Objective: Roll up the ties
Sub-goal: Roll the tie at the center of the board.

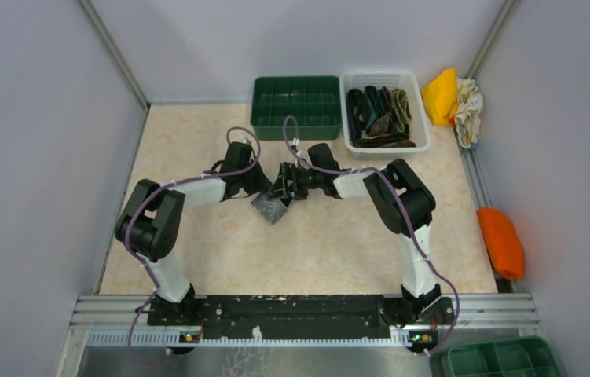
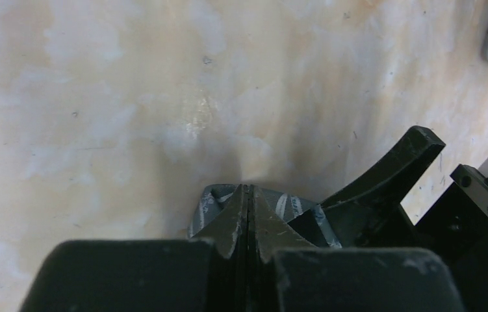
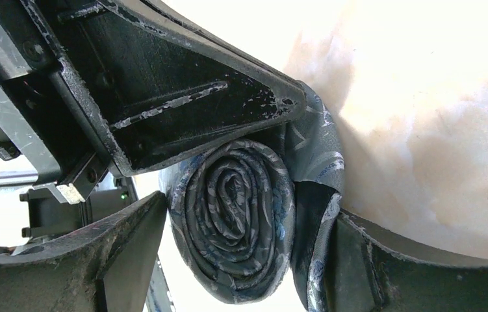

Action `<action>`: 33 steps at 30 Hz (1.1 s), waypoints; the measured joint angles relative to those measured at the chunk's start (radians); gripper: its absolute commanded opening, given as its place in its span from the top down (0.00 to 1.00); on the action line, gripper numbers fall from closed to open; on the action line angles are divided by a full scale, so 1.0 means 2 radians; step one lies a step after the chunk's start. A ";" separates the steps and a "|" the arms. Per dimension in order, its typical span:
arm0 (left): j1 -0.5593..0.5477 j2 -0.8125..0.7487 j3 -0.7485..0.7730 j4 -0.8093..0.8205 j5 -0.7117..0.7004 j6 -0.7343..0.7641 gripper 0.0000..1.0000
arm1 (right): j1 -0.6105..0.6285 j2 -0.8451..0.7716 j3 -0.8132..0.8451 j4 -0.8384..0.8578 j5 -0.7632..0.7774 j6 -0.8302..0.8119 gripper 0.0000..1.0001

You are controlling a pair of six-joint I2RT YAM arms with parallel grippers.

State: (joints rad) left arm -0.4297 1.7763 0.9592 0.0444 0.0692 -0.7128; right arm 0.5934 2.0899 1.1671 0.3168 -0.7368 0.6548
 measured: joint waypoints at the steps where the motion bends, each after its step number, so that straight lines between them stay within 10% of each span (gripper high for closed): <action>1: 0.000 0.001 0.000 0.003 0.005 -0.001 1.00 | 0.000 0.000 0.000 0.000 0.000 0.000 0.21; 10: 0.000 -0.016 -0.001 -0.025 -0.046 0.003 1.00 | 0.005 0.000 -0.001 0.002 0.004 -0.009 0.21; 21: -0.027 -0.318 -0.098 -0.146 -0.189 -0.020 1.00 | 0.006 0.000 -0.004 0.008 0.003 -0.011 0.21; 33: -0.030 -0.215 -0.192 -0.122 -0.064 -0.048 1.00 | 0.006 0.000 -0.004 0.008 0.001 -0.014 0.21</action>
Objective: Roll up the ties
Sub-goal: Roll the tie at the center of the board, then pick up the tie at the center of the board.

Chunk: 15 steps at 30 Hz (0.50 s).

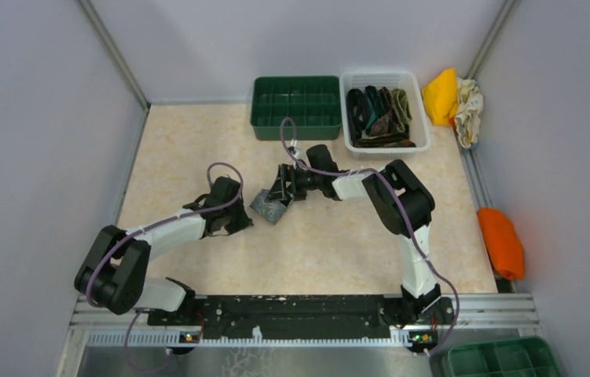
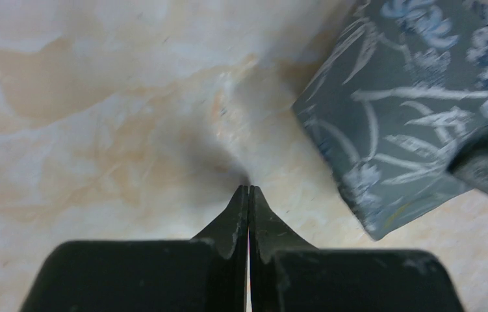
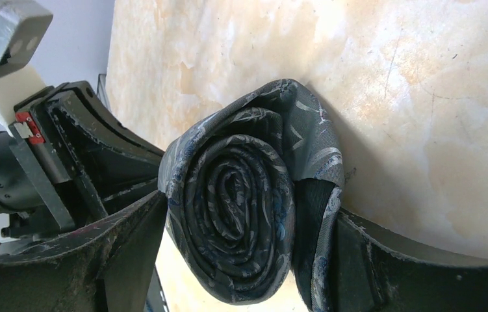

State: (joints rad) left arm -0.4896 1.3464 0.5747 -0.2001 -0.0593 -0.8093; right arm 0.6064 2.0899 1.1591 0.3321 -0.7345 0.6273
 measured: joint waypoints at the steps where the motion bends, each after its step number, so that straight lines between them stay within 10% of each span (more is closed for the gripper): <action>1: 0.000 0.013 0.005 0.011 0.006 -0.001 1.00 | 0.000 0.000 0.000 0.000 0.000 0.000 0.21; 15: 0.001 0.157 0.099 0.119 0.065 0.009 1.00 | 0.000 -0.004 -0.010 0.009 -0.003 -0.017 0.23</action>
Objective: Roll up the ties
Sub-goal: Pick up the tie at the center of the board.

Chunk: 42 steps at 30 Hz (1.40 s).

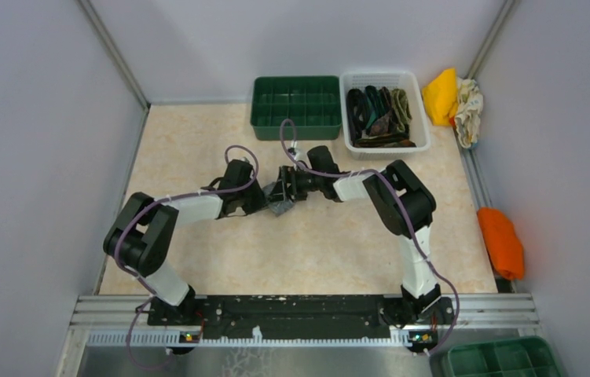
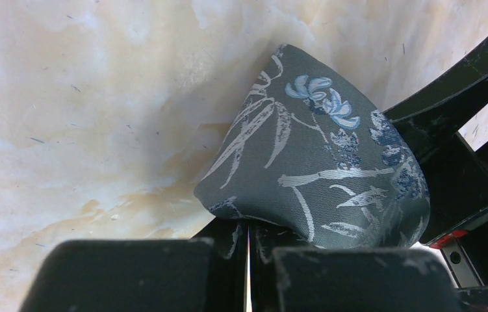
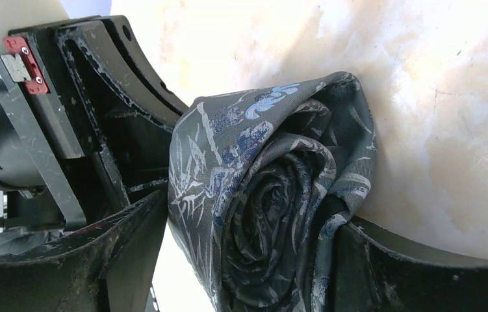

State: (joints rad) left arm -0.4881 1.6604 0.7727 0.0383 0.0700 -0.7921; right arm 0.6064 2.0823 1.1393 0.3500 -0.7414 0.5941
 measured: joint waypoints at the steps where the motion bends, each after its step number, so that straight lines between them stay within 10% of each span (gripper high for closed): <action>1: 0.000 0.000 0.000 0.000 0.000 0.001 1.00 | 0.000 -0.001 -0.002 0.001 0.001 -0.001 0.24; 11: 0.000 -0.007 -0.018 0.025 0.000 0.013 1.00 | 0.000 -0.003 -0.004 -0.008 0.007 -0.009 0.46; 17: 0.000 0.007 -0.012 0.040 0.005 0.014 1.00 | -0.001 0.001 -0.010 -0.016 0.011 -0.014 1.00; 33: 0.000 -0.018 0.051 -0.098 -0.103 0.049 1.00 | 0.008 -0.069 -0.043 -0.074 0.091 -0.023 1.00; 42: 0.025 0.089 0.301 -0.111 -0.104 0.100 1.00 | -0.004 -0.189 -0.041 -0.150 0.221 -0.066 1.00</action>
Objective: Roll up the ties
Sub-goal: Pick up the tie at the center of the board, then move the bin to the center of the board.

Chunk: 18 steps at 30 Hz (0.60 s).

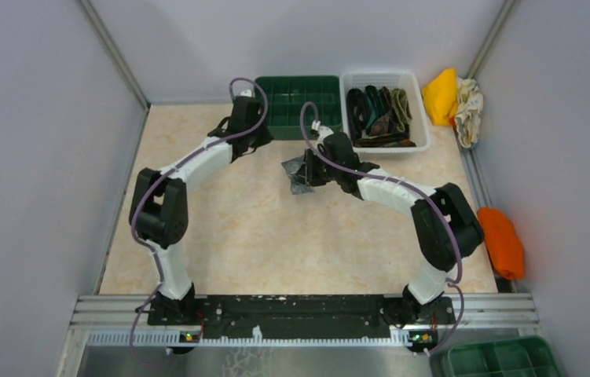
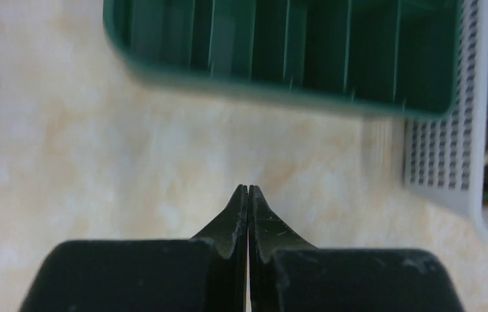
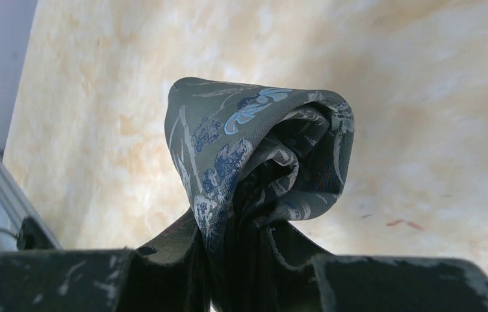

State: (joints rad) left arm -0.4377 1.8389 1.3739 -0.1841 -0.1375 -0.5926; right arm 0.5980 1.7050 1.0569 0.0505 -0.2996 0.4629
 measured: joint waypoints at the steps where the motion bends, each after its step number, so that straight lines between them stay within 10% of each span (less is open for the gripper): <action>1: 0.005 0.026 0.040 0.003 0.001 0.008 1.00 | -0.007 -0.010 0.003 -0.009 0.008 -0.004 1.00; 10: 0.029 0.263 0.375 -0.010 -0.057 0.076 1.00 | -0.067 -0.031 0.026 -0.030 0.045 -0.024 1.00; 18: 0.032 0.306 0.392 -0.031 -0.112 0.099 1.00 | -0.068 -0.031 0.026 -0.040 0.048 -0.031 1.00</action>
State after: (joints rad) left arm -0.3733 2.4500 2.1578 -0.2462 -0.3611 -0.3950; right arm 0.4622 1.6428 1.1091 -0.0303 -0.2043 0.4007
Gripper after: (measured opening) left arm 0.004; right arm 0.201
